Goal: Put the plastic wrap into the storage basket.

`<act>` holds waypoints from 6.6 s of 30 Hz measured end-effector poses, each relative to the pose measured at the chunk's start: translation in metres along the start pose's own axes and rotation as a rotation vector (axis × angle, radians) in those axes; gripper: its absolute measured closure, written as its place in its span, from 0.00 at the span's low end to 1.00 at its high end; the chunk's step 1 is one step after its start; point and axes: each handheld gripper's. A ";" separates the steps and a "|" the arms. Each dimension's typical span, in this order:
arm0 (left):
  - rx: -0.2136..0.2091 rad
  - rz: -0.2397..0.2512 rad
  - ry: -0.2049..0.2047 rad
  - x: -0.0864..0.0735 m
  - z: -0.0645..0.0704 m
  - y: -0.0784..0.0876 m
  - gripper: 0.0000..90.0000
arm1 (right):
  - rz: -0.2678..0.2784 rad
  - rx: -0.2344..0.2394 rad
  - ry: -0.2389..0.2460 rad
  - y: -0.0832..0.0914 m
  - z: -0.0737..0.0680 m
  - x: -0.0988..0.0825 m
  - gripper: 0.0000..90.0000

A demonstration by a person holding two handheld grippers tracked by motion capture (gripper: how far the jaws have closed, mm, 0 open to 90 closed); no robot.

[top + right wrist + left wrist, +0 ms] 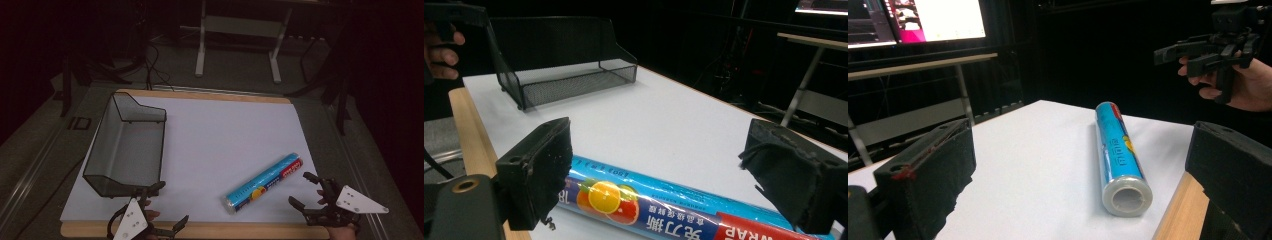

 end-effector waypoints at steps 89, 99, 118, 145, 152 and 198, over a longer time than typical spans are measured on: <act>0.127 -0.038 -0.028 -0.004 0.010 0.027 0.01 | -0.985 0.523 0.406 -0.117 0.048 0.036 0.16; 0.137 -0.040 -0.032 -0.004 0.010 0.028 0.01 | -1.102 0.533 0.538 -0.137 0.045 0.044 0.16; 0.137 -0.040 -0.049 -0.004 0.010 0.030 0.01 | -1.318 0.620 0.722 -0.178 0.041 0.013 0.19; 0.122 -0.038 -0.056 -0.004 0.011 0.030 0.01 | -1.407 0.692 0.734 -0.198 0.048 -0.018 0.26; 0.120 -0.041 -0.060 -0.005 0.011 0.030 0.01 | -1.422 0.684 0.775 -0.197 0.043 -0.017 0.31; 0.078 -0.026 -0.062 -0.004 0.011 0.027 0.01 | -1.184 0.570 0.363 -0.235 0.059 0.040 0.35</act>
Point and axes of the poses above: each handheld gripper's, and its own axes: y roughly backward along the jaws, x roughly out of its top, z roughly to its right, and after that the axes turned 10 degrees about x, right-handed
